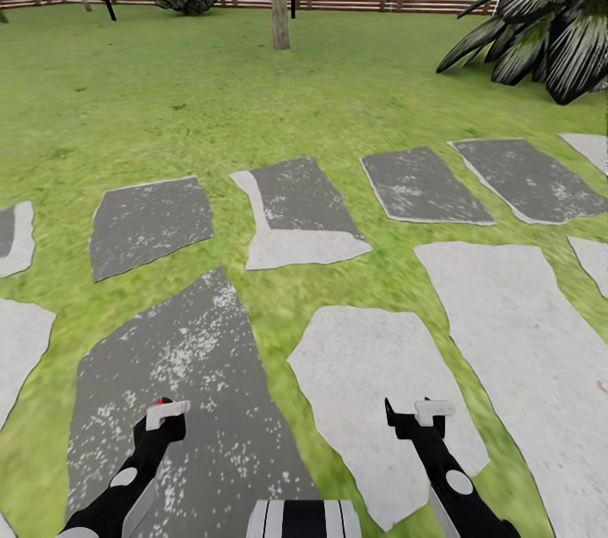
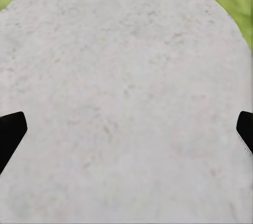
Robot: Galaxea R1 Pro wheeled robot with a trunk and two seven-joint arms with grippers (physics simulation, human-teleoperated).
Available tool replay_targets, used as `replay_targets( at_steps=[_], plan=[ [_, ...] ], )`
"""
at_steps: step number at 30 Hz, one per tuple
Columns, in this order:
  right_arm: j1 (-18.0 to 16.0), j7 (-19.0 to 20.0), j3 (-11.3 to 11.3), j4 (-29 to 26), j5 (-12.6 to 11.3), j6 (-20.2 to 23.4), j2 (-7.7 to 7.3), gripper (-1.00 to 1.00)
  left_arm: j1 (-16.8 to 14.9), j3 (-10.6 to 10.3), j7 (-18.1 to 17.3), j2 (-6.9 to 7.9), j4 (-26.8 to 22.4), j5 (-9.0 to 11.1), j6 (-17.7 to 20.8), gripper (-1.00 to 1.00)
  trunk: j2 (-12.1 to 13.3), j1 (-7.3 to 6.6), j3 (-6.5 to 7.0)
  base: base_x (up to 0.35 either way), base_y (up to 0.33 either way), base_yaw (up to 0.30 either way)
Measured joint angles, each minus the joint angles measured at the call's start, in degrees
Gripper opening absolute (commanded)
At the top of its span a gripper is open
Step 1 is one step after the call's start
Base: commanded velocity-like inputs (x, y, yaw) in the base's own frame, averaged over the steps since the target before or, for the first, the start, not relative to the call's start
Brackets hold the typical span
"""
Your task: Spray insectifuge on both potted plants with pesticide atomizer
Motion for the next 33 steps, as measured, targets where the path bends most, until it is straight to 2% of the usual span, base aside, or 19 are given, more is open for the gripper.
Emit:
replay_targets(
  at_steps=[4, 7, 8, 9, 13, 16, 27, 33],
  plan=[
    [0.0, -0.2, 0.0, 0.1, 0.0, -0.1, 0.20, 1.00, 0.0, 0.1, 0.0, 0.18, -0.1, 0.1, 0.2, -1.00, 0.1, -0.10, 0.89, 0.000, 0.000, 0.000],
    [0.2, -0.2, -0.2, -0.3, 0.1, -0.3, -0.39, 1.00, 0.1, 0.2, 0.0, 0.43, -0.1, -0.1, 0.4, -1.00, 0.1, -0.18, 1.55, 0.000, 0.000, 0.000],
    [1.6, -0.2, -0.3, -0.1, 0.0, -0.9, -1.41, 1.00, 0.8, 0.1, 0.0, 0.47, 0.2, -0.2, 0.4, -1.00, 0.1, -0.20, 1.76, 0.000, 0.000, 0.000],
    [2.4, -0.2, -0.3, 0.0, 0.1, -1.3, -1.61, 1.00, 1.1, 0.1, 0.0, 0.47, 0.2, -0.2, 0.4, -1.00, 0.1, -0.23, 1.99, 0.000, 0.000, 0.000],
    [6.1, -0.2, -0.4, 0.0, 0.0, -4.5, -1.92, 1.00, 3.2, 0.1, 0.0, 0.43, 0.0, 0.2, 0.4, -1.00, 0.9, -0.71, 2.79, 0.000, 0.000, 0.000],
    [7.4, -0.2, -0.4, 0.1, 0.0, -5.8, -1.99, 1.00, 4.4, 0.3, 0.1, 0.40, -0.1, 0.3, 0.4, -1.00, 2.1, -1.37, 3.39, 0.000, 0.000, 0.000],
    [8.0, -0.2, -0.4, 3.0, 0.0, -6.2, -2.06, 1.00, 5.0, 0.5, 0.1, 0.38, 0.5, 0.3, 0.4, -1.00, 6.6, -3.79, 6.26, 0.000, 0.000, 0.000],
    [8.1, -0.1, -0.4, 4.1, 0.0, -6.3, -2.05, 1.00, 5.0, 0.3, 0.2, 0.27, 0.4, 0.2, 0.3, -1.00, 6.6, -3.80, 6.80, 0.000, 0.000, 0.000]
  ],
)
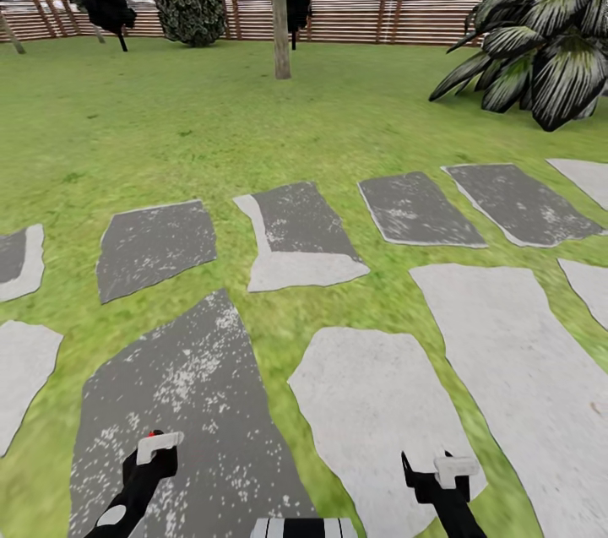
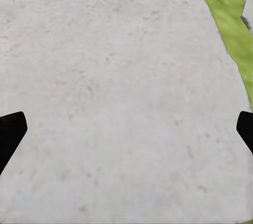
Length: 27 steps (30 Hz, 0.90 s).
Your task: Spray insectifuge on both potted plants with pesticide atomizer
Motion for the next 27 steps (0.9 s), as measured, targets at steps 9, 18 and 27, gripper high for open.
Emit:
replay_targets(
  at_steps=[9, 18, 27],
  plan=[
    [0.0, 0.0, 0.0, 0.2, 0.0, 0.0, 0.04, 1.00, 0.0, 0.0, -0.1, -0.28, -0.6, 0.1, 0.0, -1.00, 0.0, 0.00, 0.80, 0.000, 0.000, 0.000],
    [0.0, 0.0, 0.0, 0.2, 0.1, 0.0, 0.06, 1.00, 0.0, 0.1, 0.0, -0.15, -0.6, -0.1, 0.1, -1.00, 0.0, 0.00, 1.60, 0.000, 0.000, 0.000],
    [0.0, 0.0, 0.1, 0.2, 0.1, 0.0, 0.08, 1.00, 0.0, 0.0, 0.0, -0.13, -0.5, -0.2, 0.1, -1.00, 0.0, 0.00, 1.80, 0.000, 0.000, 0.000]
  ],
)
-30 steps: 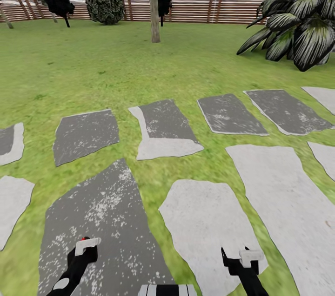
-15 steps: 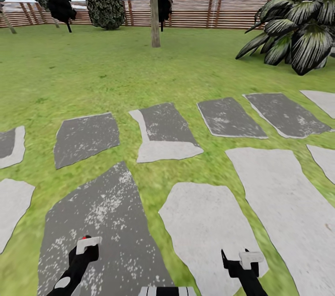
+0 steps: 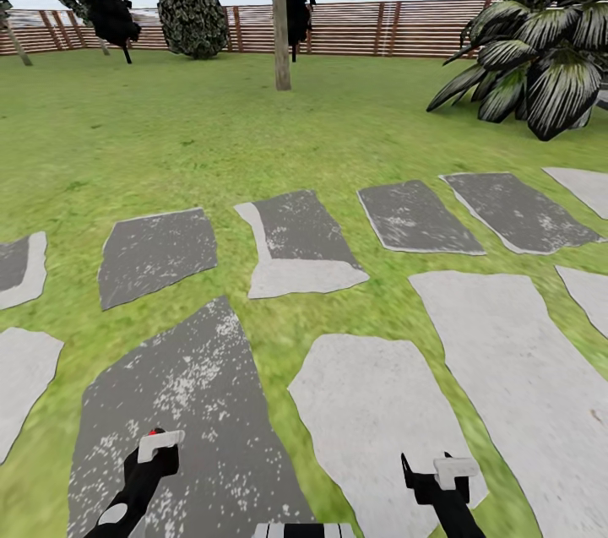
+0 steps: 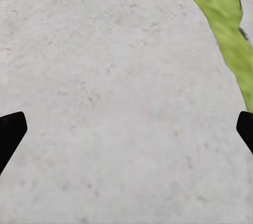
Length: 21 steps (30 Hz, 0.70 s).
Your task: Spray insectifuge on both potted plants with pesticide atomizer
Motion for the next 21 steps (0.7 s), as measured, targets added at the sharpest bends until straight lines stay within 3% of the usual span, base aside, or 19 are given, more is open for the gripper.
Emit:
replay_targets(
  at_steps=[9, 21],
  plan=[
    [0.0, 0.0, 0.0, 0.5, 0.0, 0.0, 0.00, 1.00, 0.0, -0.1, 0.0, -0.01, 0.0, 0.0, 0.0, -1.00, 0.0, 0.00, 0.41, 0.000, 0.000, 0.030],
    [0.0, 0.0, 0.0, 0.5, 0.0, 0.0, 0.01, 1.00, 0.0, -0.1, 0.0, -0.09, -0.1, -0.2, 0.0, -1.00, 0.0, 0.00, 1.13, 0.000, 0.000, 0.212]
  ],
)
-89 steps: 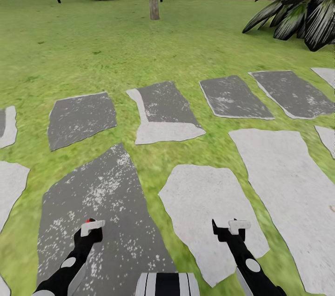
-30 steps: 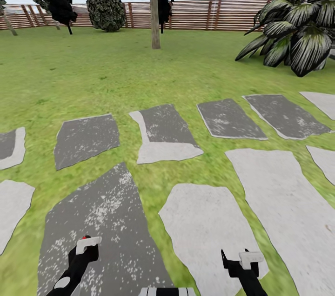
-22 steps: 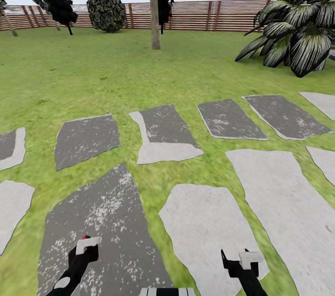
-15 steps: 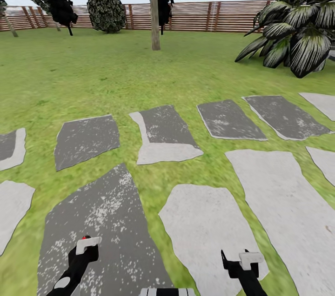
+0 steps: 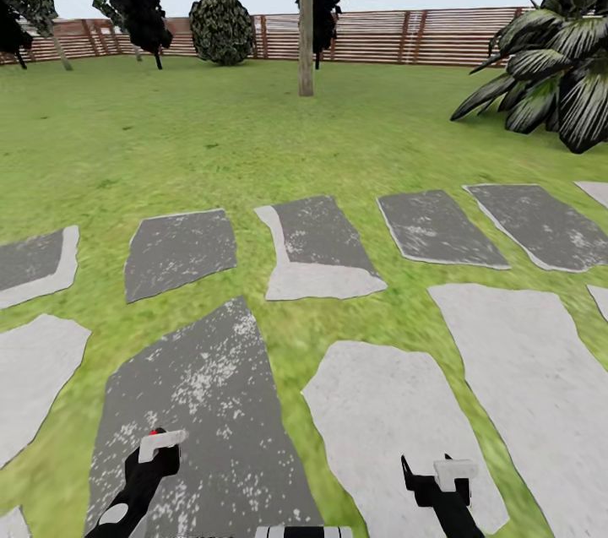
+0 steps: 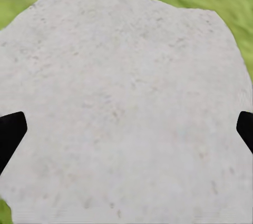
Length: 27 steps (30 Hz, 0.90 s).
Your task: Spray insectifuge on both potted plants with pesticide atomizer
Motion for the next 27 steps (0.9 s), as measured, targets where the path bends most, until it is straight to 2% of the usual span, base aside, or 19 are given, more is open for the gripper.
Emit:
replay_targets(
  at_steps=[27],
  plan=[
    [0.0, 0.0, 0.0, 0.8, 0.0, 0.0, 0.05, 1.00, 0.0, 0.0, 0.0, -0.15, 0.2, -0.1, 0.0, -1.00, 0.0, 0.00, 1.09, 0.000, 0.000, 0.254]
  ],
)
